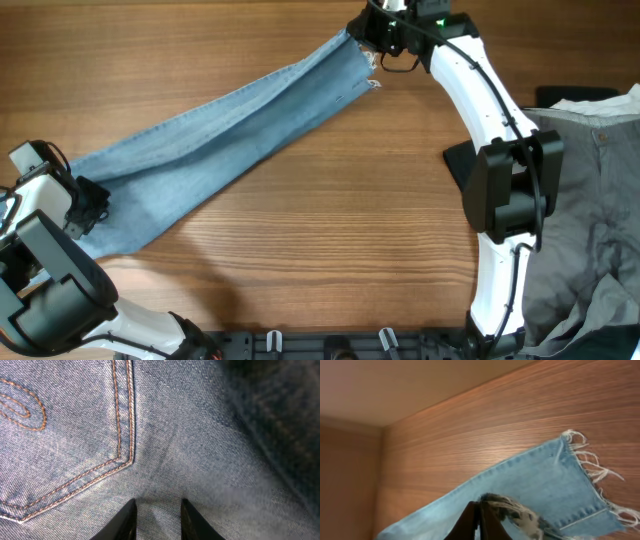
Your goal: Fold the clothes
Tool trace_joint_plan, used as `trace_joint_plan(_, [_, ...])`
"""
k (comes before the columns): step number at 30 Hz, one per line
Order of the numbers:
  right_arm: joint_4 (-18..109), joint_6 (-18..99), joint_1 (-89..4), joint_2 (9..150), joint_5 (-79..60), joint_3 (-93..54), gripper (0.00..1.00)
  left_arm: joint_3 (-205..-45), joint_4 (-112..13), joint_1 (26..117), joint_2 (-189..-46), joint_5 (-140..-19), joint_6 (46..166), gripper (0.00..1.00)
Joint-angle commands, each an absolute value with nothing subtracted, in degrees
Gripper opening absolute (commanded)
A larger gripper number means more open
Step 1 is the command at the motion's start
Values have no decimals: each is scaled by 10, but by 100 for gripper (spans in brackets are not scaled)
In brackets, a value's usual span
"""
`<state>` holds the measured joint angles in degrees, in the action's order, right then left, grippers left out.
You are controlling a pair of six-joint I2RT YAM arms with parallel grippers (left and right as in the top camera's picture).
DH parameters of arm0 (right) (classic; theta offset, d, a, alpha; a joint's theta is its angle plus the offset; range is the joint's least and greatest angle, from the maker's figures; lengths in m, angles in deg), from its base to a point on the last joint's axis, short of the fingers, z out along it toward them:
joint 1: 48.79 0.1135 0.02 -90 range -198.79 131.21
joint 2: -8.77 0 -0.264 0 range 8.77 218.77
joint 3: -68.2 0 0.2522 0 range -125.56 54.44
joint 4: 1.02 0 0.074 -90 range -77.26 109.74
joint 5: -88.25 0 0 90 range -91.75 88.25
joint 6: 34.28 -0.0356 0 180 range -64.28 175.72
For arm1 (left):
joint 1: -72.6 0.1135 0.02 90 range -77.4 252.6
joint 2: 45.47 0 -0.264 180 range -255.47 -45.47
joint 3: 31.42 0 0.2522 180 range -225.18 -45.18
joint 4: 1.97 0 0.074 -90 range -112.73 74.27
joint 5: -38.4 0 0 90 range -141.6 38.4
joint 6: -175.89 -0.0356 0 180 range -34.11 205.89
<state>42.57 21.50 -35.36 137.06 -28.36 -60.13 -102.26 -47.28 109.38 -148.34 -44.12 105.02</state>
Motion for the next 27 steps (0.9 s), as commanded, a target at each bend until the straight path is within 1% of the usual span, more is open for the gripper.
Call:
trace_joint_plan(1, [426, 247, -345, 1370, -209, -603, 68, -1011, -472, 1084, -1507, -475, 1043, 30])
trace_joint_plan(2, [428, 281, -344, 1371, -195, -603, 88, -1011, -473, 1084, -1507, -475, 1043, 30])
trace_joint_plan(3, [438, 313, -344, 1371, -175, -603, 95, -1011, -473, 1084, -1507, -475, 1043, 30])
trace_joint_plan(4, [454, 326, -344, 1372, -156, -603, 98, -1011, -472, 1084, -1507, -475, 1043, 30])
trace_joint_plan(7, [503, 366, -349, 1372, -96, -603, 99, -1011, -472, 1084, -1507, -475, 1043, 32])
trace_joint_plan(8, [516, 377, -354, 1373, -86, -603, 98, -1011, -472, 1084, -1507, -475, 1043, 33])
trace_joint_plan(9, [523, 378, -356, 1376, -86, -603, 95, -1011, -472, 1084, -1507, -475, 1043, 33])
trace_joint_plan(10, [529, 379, -358, 1379, -86, -603, 86, -1011, -472, 1084, -1507, -475, 1043, 33])
trace_joint_plan(12, [540, 391, -361, 1393, -86, -603, 64, -1011, -472, 1084, -1507, -475, 1043, 33])
trace_joint_plan(13, [549, 392, -361, 1410, -86, -603, 45, -1011, -473, 1084, -1507, -476, 1043, 32])
trace_joint_plan(14, [552, 392, -361, 1428, -89, -603, 38, -1011, -474, 1084, -1506, -477, 1042, 32])
trace_joint_plan(17, [557, 392, -361, 1468, -110, -603, 37, -1011, -478, 1084, -1504, -478, 1041, 32])
trace_joint_plan(18, [556, 392, -361, 1473, -121, -603, 46, -1011, -478, 1084, -1503, -478, 1041, 32])
trace_joint_plan(19, [548, 392, -361, 1486, -148, -603, 58, -1011, -479, 1084, -1503, -480, 1041, 32])
trace_joint_plan(20, [538, 392, -361, 1494, -171, -603, 64, -1011, -478, 1084, -1502, -485, 1041, 32])
trace_joint_plan(21, [529, 392, -361, 1501, -183, -603, 69, -1011, -478, 1084, -1502, -490, 1041, 32])
trace_joint_plan(22, [521, 391, -360, 1508, -193, -603, 70, -1011, -478, 1084, -1502, -493, 1041, 32])
trace_joint_plan(24, [515, 391, -359, 1515, -206, -603, 70, -1011, -481, 1084, -1502, -493, 1041, 32])
trace_joint_plan(25, [514, 391, -359, 1517, -213, -603, 67, -1011, -483, 1084, -1502, -493, 1041, 32])
trace_joint_plan(26, [514, 391, -358, 1520, -216, -603, 61, -1011, -483, 1084, -1502, -493, 1040, 32])
trace_joint_plan(27, [514, 391, -357, 1523, -216, -603, 51, -1011, -484, 1084, -1502, -493, 1040, 32])
